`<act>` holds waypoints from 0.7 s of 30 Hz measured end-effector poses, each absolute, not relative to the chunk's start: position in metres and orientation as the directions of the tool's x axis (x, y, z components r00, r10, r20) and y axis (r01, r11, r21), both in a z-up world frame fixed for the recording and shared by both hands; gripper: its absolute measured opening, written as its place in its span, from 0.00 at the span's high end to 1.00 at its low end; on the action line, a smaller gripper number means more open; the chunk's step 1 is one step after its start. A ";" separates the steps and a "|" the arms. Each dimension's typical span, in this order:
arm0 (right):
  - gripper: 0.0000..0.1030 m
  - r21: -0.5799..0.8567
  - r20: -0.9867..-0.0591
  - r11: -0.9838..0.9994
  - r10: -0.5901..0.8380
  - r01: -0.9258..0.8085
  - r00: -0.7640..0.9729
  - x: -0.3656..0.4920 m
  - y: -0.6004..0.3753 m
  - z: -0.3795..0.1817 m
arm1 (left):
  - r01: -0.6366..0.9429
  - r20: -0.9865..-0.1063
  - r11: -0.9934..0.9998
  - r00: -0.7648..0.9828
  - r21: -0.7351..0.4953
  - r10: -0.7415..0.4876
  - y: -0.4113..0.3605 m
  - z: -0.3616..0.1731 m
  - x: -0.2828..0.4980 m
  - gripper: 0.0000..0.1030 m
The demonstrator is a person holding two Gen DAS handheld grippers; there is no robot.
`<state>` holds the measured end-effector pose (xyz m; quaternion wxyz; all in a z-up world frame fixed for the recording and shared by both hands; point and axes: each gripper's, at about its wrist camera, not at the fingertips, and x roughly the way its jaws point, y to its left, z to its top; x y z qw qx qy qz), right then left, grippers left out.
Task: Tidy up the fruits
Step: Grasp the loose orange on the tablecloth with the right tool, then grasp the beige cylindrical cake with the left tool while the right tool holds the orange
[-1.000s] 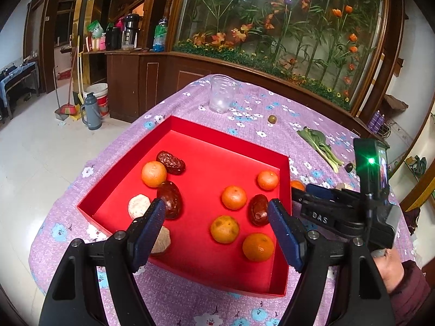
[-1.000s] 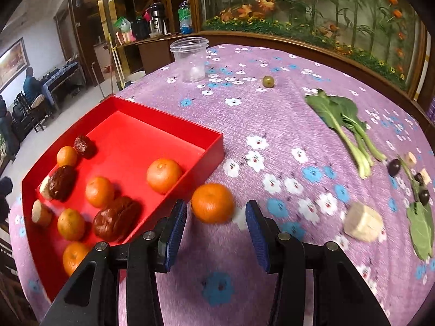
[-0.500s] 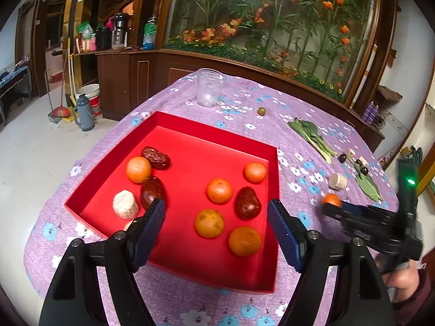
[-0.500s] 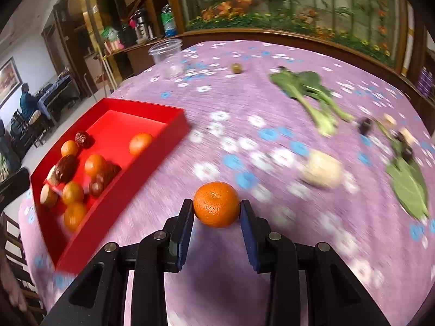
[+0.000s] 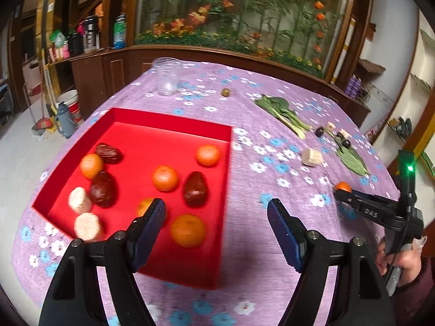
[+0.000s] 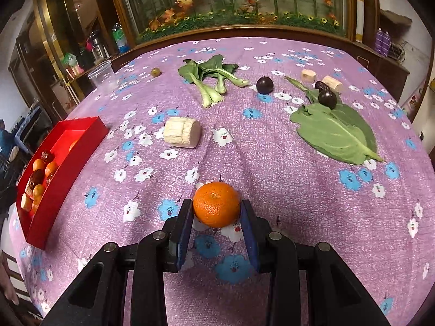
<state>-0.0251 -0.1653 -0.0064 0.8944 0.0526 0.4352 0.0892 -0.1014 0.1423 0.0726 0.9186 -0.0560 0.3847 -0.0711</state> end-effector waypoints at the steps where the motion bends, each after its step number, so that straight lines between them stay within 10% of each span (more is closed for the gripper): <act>1: 0.63 0.176 -0.765 0.978 0.210 -0.115 0.609 -0.025 -0.165 -0.007 | 0.098 -0.702 0.983 0.689 -0.155 -0.179 0.138 0.073 -0.100 0.26; 21: 0.63 0.217 -0.735 0.965 0.259 -0.144 0.627 -0.023 -0.171 -0.010 | 0.286 -0.760 0.944 0.574 -0.164 -0.306 0.002 0.057 -0.003 0.26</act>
